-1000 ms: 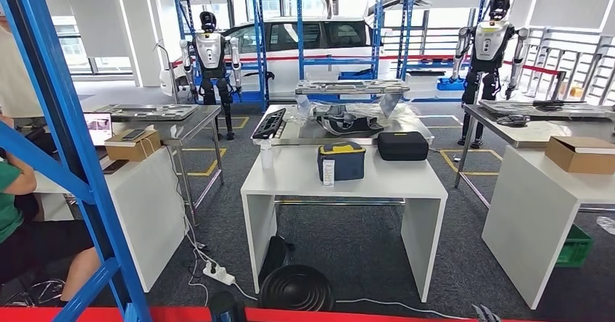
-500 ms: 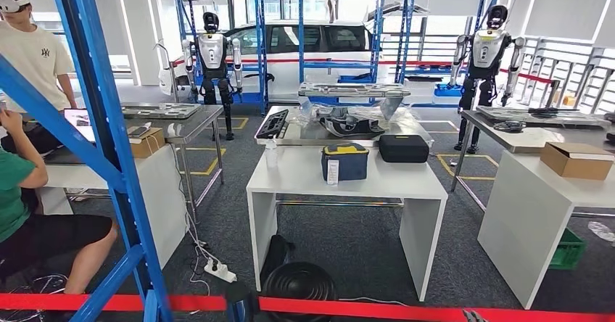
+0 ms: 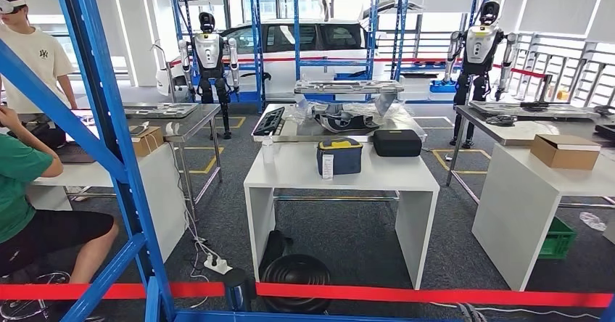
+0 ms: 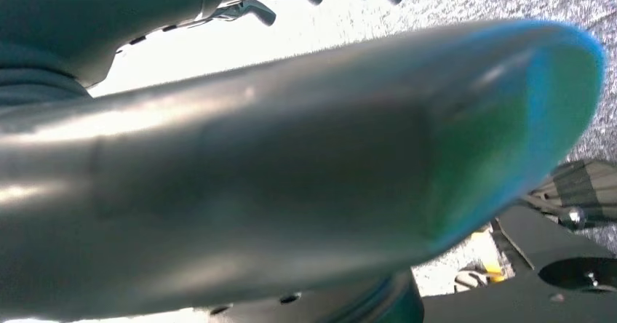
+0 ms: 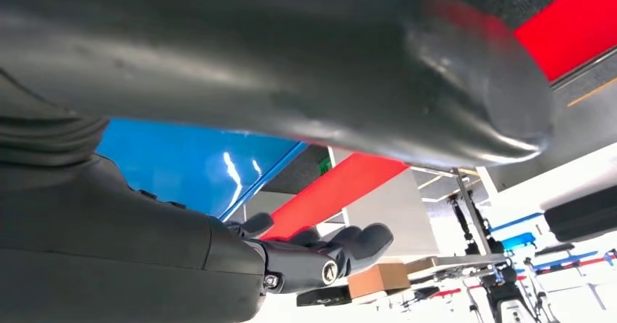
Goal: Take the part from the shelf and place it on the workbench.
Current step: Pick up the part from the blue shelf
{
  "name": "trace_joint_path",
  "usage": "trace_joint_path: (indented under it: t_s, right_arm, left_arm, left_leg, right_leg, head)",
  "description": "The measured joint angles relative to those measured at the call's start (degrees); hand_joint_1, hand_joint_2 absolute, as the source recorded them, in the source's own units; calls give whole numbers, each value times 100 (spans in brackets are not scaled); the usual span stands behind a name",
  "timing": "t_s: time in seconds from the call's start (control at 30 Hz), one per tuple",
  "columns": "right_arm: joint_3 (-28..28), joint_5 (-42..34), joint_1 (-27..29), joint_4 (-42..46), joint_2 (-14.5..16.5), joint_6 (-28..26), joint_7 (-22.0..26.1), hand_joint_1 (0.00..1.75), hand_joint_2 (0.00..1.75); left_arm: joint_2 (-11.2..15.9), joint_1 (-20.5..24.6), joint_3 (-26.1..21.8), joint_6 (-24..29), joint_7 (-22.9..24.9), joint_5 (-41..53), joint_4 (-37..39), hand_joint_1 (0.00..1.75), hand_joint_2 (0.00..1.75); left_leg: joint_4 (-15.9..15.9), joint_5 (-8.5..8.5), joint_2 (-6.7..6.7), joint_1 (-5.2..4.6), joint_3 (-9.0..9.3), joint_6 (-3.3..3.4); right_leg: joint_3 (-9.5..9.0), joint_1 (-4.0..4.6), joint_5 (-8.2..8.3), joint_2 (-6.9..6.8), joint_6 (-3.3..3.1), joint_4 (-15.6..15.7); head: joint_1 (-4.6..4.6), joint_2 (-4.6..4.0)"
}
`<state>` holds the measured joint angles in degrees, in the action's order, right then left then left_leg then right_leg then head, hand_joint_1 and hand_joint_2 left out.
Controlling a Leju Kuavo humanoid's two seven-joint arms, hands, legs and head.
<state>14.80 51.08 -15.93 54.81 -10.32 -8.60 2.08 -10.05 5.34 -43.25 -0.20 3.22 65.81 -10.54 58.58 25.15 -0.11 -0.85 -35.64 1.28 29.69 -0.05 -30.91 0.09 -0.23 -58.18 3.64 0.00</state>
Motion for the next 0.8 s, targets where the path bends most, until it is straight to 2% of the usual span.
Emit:
trace_joint_path:
  t_s: [0.13,0.33,0.47,0.63,0.8]
  right_arm:
    - [0,0,-9,-49,23,1,15,0,0]
    - [0,-11,-19,-107,31,-5,33,0,0]
    - [0,-66,-62,-157,31,-64,75,0,175]
    - [0,-397,-86,-146,55,-9,196,0,175]
    - [43,-954,-91,-58,307,684,268,0,175]
  left_arm:
    - [0,-2,-2,0,-3,-12,1,0,0]
    - [-4,-4,-5,4,-15,-36,1,0,0]
    - [-11,-1,-15,4,7,-37,1,0,0]
    - [-15,8,-20,4,65,-21,2,0,0]
    - [-24,57,-19,4,137,-3,1,0,0]
  left_leg:
    - [-56,-113,-5,9,9,-105]
    - [-73,-142,-10,12,6,-137]
    - [-73,-140,-10,14,-1,-138]
    - [-72,-139,-11,14,-8,-136]
    - [-71,-139,-10,14,-11,-136]
  right_leg:
    - [24,12,42,-3,-60,-6]
    - [32,13,50,-4,-75,-13]
    - [41,9,49,-3,-75,-13]
    - [50,0,49,-3,-74,-13]
    - [53,-1,51,-2,-71,-13]
  head:
    - [-4,0]
    - [-3,0]
    - [-3,0]
    - [-3,0]
    - [-3,0]
